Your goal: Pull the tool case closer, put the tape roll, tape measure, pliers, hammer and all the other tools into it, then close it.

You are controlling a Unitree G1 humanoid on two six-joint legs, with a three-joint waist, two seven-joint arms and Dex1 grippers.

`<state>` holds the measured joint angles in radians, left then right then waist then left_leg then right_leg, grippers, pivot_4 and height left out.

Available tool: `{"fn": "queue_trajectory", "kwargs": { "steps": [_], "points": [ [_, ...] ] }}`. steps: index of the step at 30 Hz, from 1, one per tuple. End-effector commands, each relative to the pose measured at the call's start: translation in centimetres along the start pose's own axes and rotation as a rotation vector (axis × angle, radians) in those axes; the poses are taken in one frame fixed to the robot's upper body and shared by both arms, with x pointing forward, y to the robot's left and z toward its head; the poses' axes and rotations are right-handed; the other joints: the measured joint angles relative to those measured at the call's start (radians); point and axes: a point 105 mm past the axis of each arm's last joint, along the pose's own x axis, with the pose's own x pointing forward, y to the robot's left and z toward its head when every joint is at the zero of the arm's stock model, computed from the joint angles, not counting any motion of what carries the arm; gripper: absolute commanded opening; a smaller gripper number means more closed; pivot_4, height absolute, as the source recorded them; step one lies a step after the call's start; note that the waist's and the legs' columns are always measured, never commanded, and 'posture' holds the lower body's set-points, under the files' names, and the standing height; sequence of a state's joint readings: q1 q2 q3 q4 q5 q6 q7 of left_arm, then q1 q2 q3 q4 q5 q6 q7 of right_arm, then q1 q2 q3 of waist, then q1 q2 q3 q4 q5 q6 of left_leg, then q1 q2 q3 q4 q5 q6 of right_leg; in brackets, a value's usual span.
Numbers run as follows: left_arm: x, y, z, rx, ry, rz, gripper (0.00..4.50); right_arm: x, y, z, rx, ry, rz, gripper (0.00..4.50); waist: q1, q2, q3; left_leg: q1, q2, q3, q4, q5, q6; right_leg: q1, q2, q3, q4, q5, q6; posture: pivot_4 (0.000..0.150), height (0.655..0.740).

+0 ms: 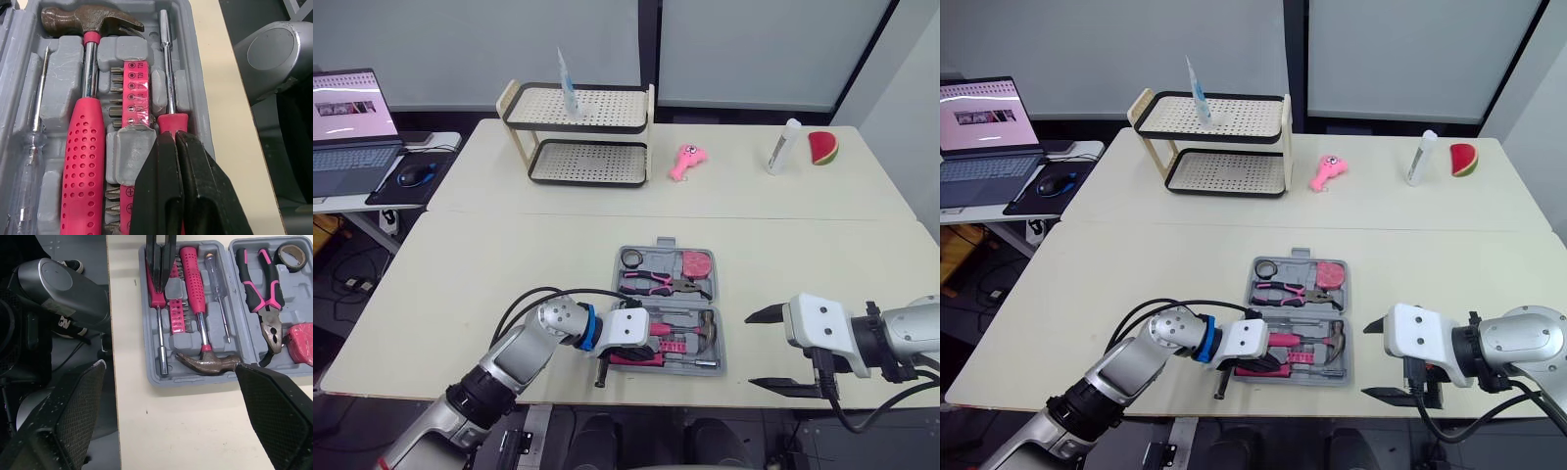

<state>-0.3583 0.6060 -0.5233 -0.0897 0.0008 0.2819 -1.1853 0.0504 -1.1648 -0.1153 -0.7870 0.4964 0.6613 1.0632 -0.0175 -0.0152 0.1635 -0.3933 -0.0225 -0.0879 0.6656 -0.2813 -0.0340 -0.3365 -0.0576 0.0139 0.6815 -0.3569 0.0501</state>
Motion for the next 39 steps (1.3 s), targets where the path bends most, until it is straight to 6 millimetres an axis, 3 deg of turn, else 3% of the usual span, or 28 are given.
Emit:
{"fn": "queue_trajectory", "kwargs": {
  "steps": [1, 5, 8, 12, 16, 26, 32, 39],
  "points": [
    [-1.7, 0.1, 0.8, -0.036, -0.071, 0.032, 0.05, -0.1, 0.1, 1.2, -0.033, -0.051, -0.017, 4.5, -0.001, 0.0, 0.0, 0.0, 0.0, 0.0, 0.0, 0.0, 0.0, 0.0, 0.0, 0.0, 0.0, 0.0, 0.0, 0.15, 0.729],
    [-5.9, 1.9, 1.9, -0.083, -0.163, 0.182, 0.05, 0.0, -1.7, 1.1, -0.015, -0.106, -0.145, 4.5, -0.003, 0.0, 0.0, -0.001, 0.0, -0.002, 0.0, 0.0, 0.0, -0.001, 0.0, -0.001, 0.0, 0.0, 0.0, 0.15, 0.729],
    [-8.4, 3.4, 0.5, -0.095, -0.153, 0.309, 0.05, 0.5, -3.5, 0.4, -0.02, -0.124, -0.263, 4.5, -0.007, 0.0, 0.0, 0.0, 0.0, -0.002, 0.0, 0.0, 0.0, 0.0, 0.0, 0.0, 0.0, 0.0, 0.0, 0.15, 0.729],
    [-10.2, 4.9, -2.5, -0.129, -0.128, 0.446, 0.0, 1.4, -5.7, -1.6, -0.004, -0.084, -0.373, 3.58, -0.009, 0.0, 0.0, 0.0, 0.0, 0.0, 0.0, 0.0, 0.0, -0.001, 0.0, -0.001, 0.0, 0.0, 0.0, 0.15, 0.729],
    [-9.7, 5.0, -4.8, -0.115, -0.083, 0.449, 0.0, 2.6, -6.9, -3.7, 0.009, -0.02, -0.418, 2.29, -0.008, 0.0, 0.0, 0.0, 0.0, 0.0, -0.001, 0.0, 0.0, -0.002, 0.0, -0.001, 0.001, 0.0, 0.0, 0.15, 0.729],
    [-6.9, 6.3, -6.1, -0.093, -0.064, 0.443, 0.0, 6.6, -7.5, -7.5, 0.032, 0.084, -0.376, 0.79, -0.01, 0.0, 0.0, 0.0, 0.0, 0.002, 0.0, 0.0, -0.001, -0.004, 0.0, -0.001, 0.003, 0.0, 0.0, 0.15, 0.729],
    [-6.3, 6.9, -6.9, -0.075, -0.025, 0.456, 0.0, 8.3, -8.1, -7.8, 0.028, 0.085, -0.363, 0.02, -0.013, 0.0, 0.0, 0.0, 0.0, 0.005, 0.0, 0.002, -0.004, -0.007, 0.0, 0.0, 0.007, 0.0, 0.0, 0.15, 0.729],
    [-5.2, 7.0, -6.9, -0.071, -0.033, 0.445, 0.0, 9.8, -8.8, -7.6, 0.017, 0.08, -0.352, 0.01, -0.01, 0.0, 0.0, -0.001, 0.0, 0.005, 0.001, 0.003, -0.005, -0.008, 0.0, 0.0, 0.008, 0.0, 0.0, 0.15, 0.729]
  ]
}}
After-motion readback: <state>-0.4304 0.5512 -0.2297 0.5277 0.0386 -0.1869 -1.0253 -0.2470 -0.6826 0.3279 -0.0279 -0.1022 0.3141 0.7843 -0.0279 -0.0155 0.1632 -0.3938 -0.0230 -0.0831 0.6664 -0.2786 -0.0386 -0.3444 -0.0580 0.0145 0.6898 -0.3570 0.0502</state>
